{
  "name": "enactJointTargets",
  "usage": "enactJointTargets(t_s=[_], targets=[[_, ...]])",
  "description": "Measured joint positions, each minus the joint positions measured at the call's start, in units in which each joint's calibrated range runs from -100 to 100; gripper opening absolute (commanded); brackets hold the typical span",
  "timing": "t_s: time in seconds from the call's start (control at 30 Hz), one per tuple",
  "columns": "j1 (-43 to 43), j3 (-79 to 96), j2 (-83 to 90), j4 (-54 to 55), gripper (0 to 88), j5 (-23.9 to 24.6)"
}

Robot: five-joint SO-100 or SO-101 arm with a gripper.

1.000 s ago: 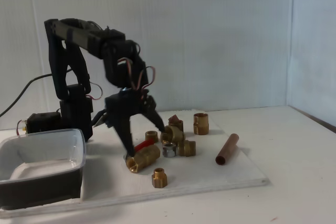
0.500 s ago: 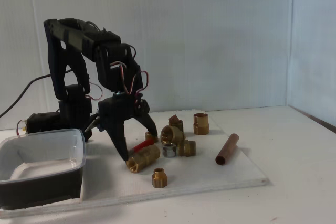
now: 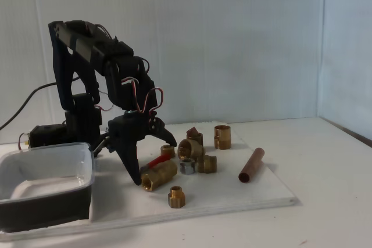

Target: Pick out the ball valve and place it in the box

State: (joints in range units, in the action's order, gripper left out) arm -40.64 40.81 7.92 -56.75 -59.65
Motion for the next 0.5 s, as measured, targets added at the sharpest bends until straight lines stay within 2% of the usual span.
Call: enactJointTargets(t_s=[0.3, 0.5], targets=[[1.0, 0.5, 0.0, 2.3, 53.4, 4.6], [0.7, 0.7, 0.0, 2.3, 53.4, 4.6]])
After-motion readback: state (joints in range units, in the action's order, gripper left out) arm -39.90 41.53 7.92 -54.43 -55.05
